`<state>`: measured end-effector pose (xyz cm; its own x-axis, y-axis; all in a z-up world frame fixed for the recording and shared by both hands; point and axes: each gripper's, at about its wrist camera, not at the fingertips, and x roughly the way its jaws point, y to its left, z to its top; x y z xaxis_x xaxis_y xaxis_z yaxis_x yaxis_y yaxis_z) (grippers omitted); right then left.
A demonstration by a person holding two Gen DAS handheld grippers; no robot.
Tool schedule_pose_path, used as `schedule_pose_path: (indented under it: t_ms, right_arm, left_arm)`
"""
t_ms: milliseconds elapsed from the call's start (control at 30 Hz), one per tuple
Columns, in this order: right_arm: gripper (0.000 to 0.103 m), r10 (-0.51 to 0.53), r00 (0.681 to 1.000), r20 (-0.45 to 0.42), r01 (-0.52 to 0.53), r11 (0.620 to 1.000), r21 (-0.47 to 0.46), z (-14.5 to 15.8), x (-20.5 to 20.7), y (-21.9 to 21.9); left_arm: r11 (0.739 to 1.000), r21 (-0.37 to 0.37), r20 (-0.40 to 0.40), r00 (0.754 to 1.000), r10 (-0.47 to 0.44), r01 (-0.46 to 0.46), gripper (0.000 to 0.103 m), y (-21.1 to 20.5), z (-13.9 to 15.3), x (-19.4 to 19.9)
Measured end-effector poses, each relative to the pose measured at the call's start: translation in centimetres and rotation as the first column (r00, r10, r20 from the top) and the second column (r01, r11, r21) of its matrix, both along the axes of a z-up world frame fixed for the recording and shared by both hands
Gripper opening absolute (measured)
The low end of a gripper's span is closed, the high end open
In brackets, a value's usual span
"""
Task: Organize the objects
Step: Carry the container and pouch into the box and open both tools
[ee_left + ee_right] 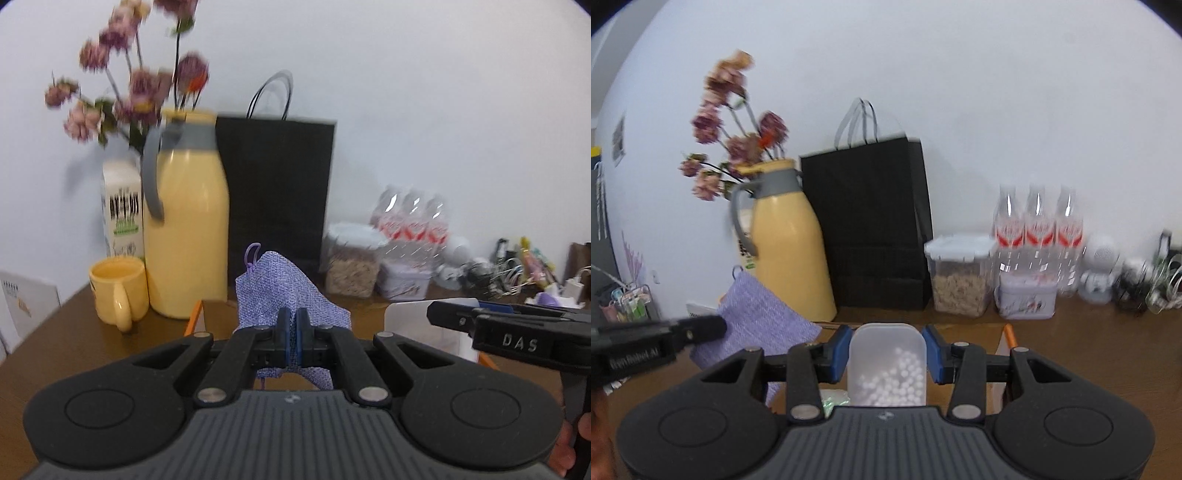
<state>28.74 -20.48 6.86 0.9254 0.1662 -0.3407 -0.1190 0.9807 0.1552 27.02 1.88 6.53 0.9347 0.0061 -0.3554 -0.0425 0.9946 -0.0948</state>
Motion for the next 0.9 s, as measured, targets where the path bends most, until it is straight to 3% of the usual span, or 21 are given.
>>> schedule_pose_path:
  t_ms: [233,500,767,900]
  right_arm:
    - [0.041,-0.032,0.991,-0.127,0.039,0.998,0.055,-3.7,4.3,-1.2]
    - [0.041,-0.126,0.975,-0.182,0.128,0.992,-0.004,-5.0,4.7,-1.9]
    - [0.043,-0.133,0.962,-0.237,0.134,0.991,-0.011,-6.2,4.6,-2.5]
    - [0.070,-0.122,0.969,-0.213,0.124,0.992,-0.003,-5.8,4.0,-2.5]
  left_arm:
    - [0.999,-0.045,-0.144,0.989,0.018,-0.024,0.003,1.6,-3.5,3.6]
    - [0.999,-0.013,-0.198,0.979,0.048,-0.052,0.004,1.8,-4.7,4.0]
    - [0.997,-0.010,-0.240,0.968,0.069,-0.073,0.006,2.5,-5.7,4.6]
    - [0.997,-0.007,-0.216,0.974,0.072,-0.075,0.011,2.4,-5.5,4.2]
